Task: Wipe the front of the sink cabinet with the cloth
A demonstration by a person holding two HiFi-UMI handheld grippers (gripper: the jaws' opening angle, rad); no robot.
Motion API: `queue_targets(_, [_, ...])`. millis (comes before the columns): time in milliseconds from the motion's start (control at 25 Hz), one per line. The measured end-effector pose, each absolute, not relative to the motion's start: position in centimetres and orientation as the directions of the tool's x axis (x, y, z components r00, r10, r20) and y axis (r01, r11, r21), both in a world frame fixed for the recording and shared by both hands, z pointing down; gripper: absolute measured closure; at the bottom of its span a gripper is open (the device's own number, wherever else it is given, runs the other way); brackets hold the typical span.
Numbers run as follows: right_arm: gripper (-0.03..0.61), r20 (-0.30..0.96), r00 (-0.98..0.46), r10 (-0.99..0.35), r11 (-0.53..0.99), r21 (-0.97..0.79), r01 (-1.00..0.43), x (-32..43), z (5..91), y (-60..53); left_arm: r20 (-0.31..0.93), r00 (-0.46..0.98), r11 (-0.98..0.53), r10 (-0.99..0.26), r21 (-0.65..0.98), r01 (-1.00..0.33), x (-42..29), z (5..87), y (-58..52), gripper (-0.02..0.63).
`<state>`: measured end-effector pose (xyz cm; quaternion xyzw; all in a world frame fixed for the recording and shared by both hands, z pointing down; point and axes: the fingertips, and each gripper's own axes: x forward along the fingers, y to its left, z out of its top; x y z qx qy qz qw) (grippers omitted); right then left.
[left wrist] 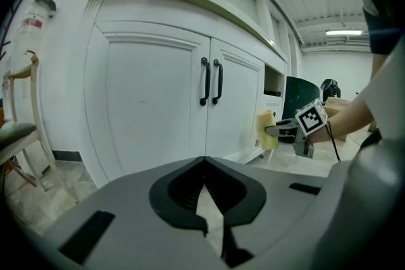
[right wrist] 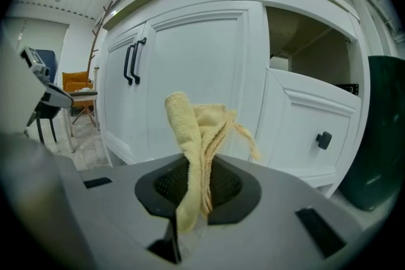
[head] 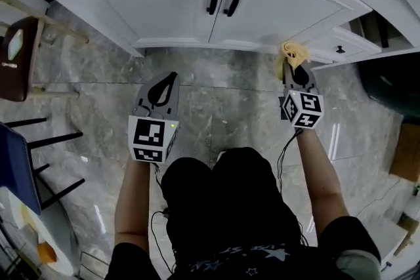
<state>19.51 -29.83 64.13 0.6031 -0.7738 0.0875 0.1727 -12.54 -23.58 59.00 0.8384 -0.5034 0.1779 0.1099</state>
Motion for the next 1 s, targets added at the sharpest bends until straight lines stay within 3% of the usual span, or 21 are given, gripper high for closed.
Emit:
queue_targets(240, [0.514,0.49,-0.222,-0.843,0.23,-0.045,-0.972,16.0,64.8,-26.9,0.433,0.367,-0.402,-0.823,0.013,-0.916,-15.6,56.5,-20.1,0.598])
queue_targets(400, [0.514,0.536,-0.28,-0.797,0.29,-0.067,-0.955,13.1,62.3,-23.5,0.471,0.31,-0.327,-0.826,0.048,-0.944,-17.3,54.3,-17.5,0.598])
queue_targets(1000, [0.514,0.518,-0.386,-0.763,0.388,-0.111,-0.915,3.7,42.7,-8.0,0.584,0.322,-0.315,-0.745,0.117,-0.942,-21.2,40.5,-2.6,0.598])
